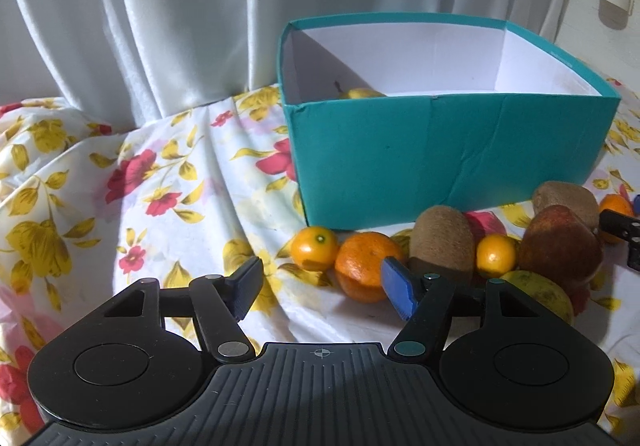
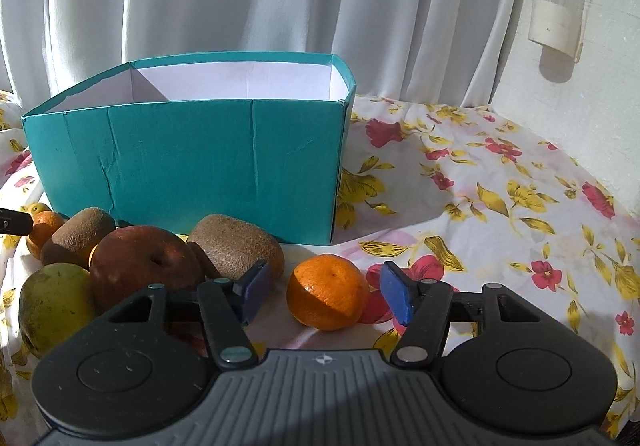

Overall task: Organize fruits
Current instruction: 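Reach the left tool to a mandarin while the right tool reaches another mandarin, then lift the mandarin into the box with the left tool while the right tool carries its mandarin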

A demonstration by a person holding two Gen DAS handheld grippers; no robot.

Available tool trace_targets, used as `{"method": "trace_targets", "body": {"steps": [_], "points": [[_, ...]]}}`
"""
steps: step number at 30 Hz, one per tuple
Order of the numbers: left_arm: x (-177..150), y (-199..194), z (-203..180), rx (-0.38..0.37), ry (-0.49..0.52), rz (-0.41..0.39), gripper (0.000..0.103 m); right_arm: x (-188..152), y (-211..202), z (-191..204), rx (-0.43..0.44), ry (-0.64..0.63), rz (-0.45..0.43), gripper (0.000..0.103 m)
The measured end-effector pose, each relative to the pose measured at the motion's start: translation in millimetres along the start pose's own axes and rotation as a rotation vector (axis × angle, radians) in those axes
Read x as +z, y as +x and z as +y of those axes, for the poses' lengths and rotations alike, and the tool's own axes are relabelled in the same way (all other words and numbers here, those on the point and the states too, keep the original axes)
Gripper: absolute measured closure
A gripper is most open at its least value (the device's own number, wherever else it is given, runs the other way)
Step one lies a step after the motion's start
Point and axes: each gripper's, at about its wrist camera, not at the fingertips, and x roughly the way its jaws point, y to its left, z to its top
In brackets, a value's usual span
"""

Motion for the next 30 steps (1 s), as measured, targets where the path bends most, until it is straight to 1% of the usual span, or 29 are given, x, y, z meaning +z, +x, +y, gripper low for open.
{"method": "trace_targets", "body": {"steps": [1,2,4,7,10,12,13,14,18,19,21,24,27,30], "points": [[-1.4,-0.2,-1.3,-0.028,-0.001,0.006,0.032,0.3,0.2,-0.2,0.003,-0.002,0.008,0.044],[-3.2,1.2,-2.8,-0.04,0.003,0.007,0.032,0.3,0.6,0.0,0.007,-0.005,0.018,0.047],[-4.6,9.1,-6.2,-0.01,0.018,0.026,0.034,-1.2,1.0,-0.1,0.015,-0.001,0.027,0.048],[-2.3,15.6,-4.5,-0.033,-0.001,0.039,0.035,-3.6,3.1,0.5,0.014,0.004,0.034,0.049],[-0.2,19.9,-8.2,-0.034,0.012,0.035,0.035,-4.8,6.9,0.1,0.012,0.0,0.048,0.051],[0.5,24.5,-12.6,-0.029,0.024,0.039,0.037,-6.4,10.7,-1.0,0.011,0.005,0.056,0.051],[0.3,27.3,-14.0,-0.027,0.027,0.044,0.039,-6.6,12.7,-1.8,0.009,0.008,0.056,0.051],[0.1,29.6,-14.4,-0.031,0.025,0.049,0.044,-6.3,15.0,-1.8,0.007,0.009,0.057,0.051],[0.3,35.4,-11.1,-0.048,-0.008,0.059,0.044,-6.0,21.9,-0.7,0.008,0.003,0.055,0.054],[0.2,35.4,-10.7,-0.051,-0.013,0.06,0.046,-6.3,22.5,-1.2,0.009,0.005,0.051,0.055],[0.2,34.0,-11.5,-0.069,-0.006,0.057,0.057,-6.5,23.1,-2.3,0.013,0.009,0.048,0.055],[0.2,29.3,-15.3,-0.042,0.013,0.055,0.057,-6.4,22.0,-2.4,0.016,0.009,0.049,0.056],[2.9,16.9,-14.3,-0.04,0.002,0.033,0.057,-4.4,17.0,-4.0,0.021,0.026,0.048,0.057],[9.0,-2.8,-13.2,-0.037,-0.011,0.002,0.057,1.4,5.4,-4.9,0.025,0.029,0.024,0.057]]}}
